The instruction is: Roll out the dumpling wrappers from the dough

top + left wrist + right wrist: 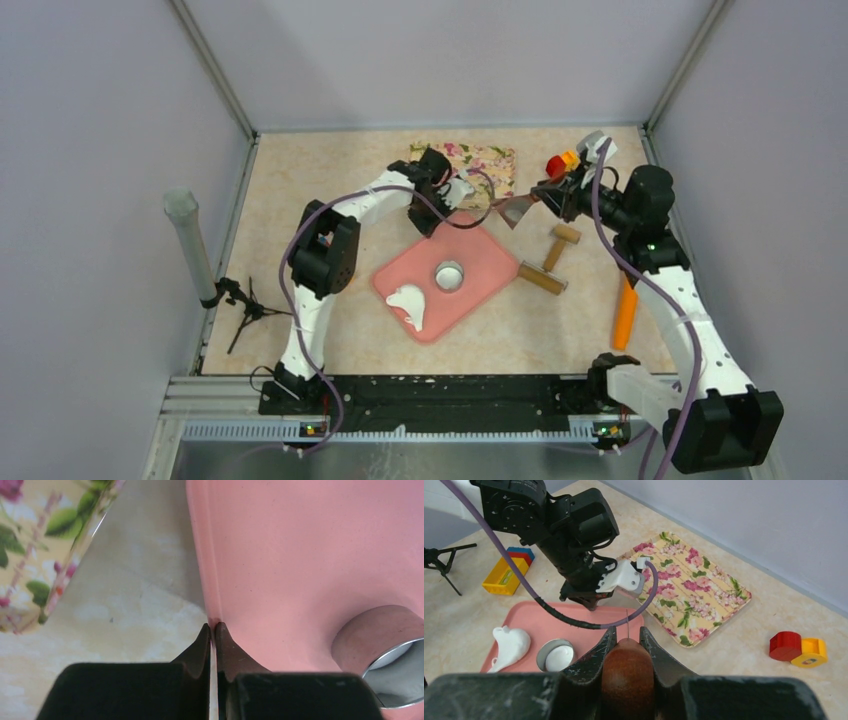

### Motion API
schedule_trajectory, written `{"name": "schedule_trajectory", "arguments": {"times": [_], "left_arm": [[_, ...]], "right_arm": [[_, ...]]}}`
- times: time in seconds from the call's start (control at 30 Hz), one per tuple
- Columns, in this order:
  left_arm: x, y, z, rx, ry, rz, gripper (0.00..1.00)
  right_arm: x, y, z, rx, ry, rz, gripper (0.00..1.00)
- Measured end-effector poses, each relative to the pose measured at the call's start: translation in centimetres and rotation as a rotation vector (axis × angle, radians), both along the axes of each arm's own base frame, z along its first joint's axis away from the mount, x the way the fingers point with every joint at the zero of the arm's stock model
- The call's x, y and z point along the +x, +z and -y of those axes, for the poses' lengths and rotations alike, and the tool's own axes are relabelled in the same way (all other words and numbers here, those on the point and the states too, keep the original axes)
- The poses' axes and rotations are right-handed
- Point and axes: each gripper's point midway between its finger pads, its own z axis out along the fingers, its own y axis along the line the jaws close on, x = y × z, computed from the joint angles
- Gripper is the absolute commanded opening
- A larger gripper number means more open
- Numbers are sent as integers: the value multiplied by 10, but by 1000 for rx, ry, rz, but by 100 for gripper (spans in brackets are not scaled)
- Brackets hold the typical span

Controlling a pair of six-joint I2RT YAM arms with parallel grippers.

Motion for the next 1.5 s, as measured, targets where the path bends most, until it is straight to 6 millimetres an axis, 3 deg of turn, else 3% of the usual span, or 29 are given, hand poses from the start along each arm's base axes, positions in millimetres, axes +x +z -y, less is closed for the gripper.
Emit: {"name": "schedule_trajectory", "arguments": {"times": [0.2, 0.33, 0.47, 0.6, 0.77, 0.87, 0.93, 1.0, 1.2, 1.23, 1.3, 1.5], "left_arm": [[-3, -2, 25, 38, -177, 87, 0], [5, -2, 30, 64, -183, 125, 31], [27, 16, 31, 38, -119, 201, 62], [39, 57, 24, -36, -34, 256, 91], [27, 142, 17, -213, 25, 361, 92], [4, 171, 22, -319, 1, 363, 85], [-12, 167, 29, -361, -37, 312, 77], [-24, 146, 35, -374, -70, 223, 71], [-64, 43, 38, -305, -91, -133, 66], [-69, 34, 36, -294, -88, -171, 65], [-80, 24, 33, -284, -85, -227, 63], [-89, 26, 37, -314, -97, -269, 59]], "right_arm": [[-11, -21, 7, 3, -50, -50, 0], [-19, -14, 18, 9, -109, -21, 0], [-18, -4, 34, 10, -187, 16, 0], [-10, -3, 54, 21, -282, 8, 0], [-2, 1, 80, 74, -404, -18, 0], [3, 3, 83, 106, -422, -32, 0], [10, -1, 83, 123, -421, -51, 0], [15, -10, 82, 128, -420, -78, 0], [15, -39, 78, 122, -396, -133, 0], [14, -44, 77, 121, -391, -141, 0], [13, -46, 76, 121, -382, -145, 0], [10, -37, 72, 124, -357, -110, 0]]}}
